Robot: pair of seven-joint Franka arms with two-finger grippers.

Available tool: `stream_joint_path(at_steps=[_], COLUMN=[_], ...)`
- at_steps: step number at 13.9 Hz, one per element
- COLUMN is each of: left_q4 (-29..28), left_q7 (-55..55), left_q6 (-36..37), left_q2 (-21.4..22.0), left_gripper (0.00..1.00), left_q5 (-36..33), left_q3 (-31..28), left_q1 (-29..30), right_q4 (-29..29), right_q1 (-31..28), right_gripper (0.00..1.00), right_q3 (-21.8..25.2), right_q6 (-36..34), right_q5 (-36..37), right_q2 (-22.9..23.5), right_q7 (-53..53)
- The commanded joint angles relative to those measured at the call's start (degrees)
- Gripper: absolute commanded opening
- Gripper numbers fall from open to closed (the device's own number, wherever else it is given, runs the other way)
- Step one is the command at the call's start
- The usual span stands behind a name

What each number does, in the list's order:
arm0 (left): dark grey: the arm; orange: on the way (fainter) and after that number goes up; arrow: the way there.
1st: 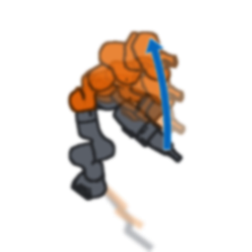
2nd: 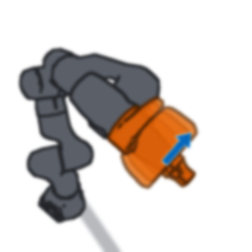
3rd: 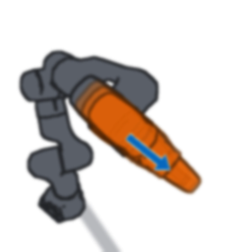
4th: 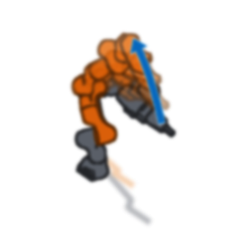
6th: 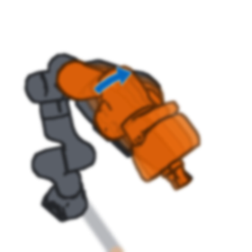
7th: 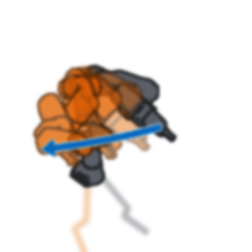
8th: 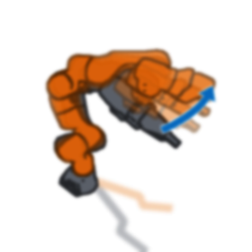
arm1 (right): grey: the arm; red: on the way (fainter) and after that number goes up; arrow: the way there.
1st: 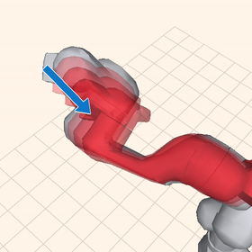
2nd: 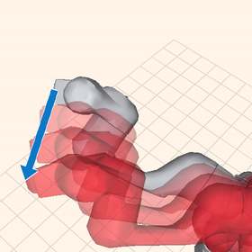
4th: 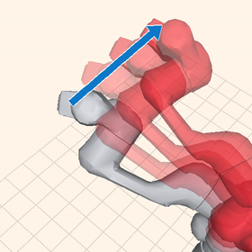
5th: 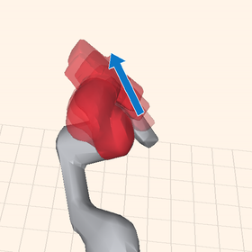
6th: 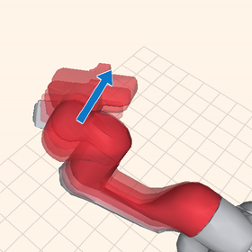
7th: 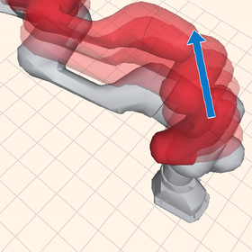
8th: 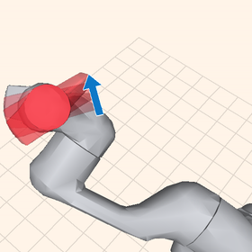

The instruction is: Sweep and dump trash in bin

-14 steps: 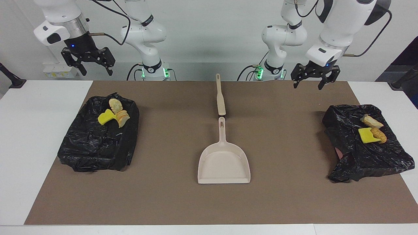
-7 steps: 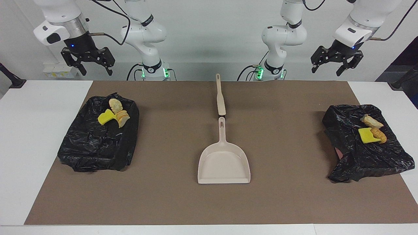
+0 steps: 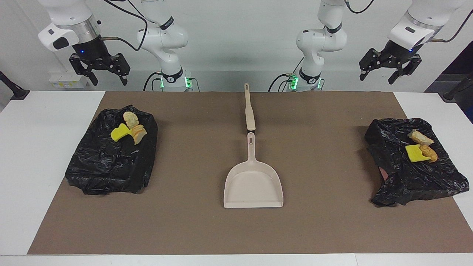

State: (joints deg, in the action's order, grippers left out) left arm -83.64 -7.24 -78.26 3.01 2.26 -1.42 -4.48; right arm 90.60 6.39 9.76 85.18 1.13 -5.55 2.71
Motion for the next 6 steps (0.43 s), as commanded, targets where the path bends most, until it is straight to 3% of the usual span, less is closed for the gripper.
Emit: stream_joint_path(at_steps=[1, 6], left_q4=[-1.35, -1.35], left_q7=[0.03, -0.05], left_q6=[-0.22, -0.84], left_q2=[1.21, 1.21], left_gripper=[1.00, 1.00], left_q5=[-1.03, -1.03], left_q3=[0.80, 0.80], left_q1=[0.78, 0.87], right_q4=[1.60, 1.69], right_q1=[0.46, 0.46], right_gripper=[1.00, 1.00], right_q3=[0.53, 0.53], right_q6=[-0.54, -0.54], right_q5=[0.80, 0.89], right_q2=[-1.57, -1.57], right_q7=[1.69, 1.69])
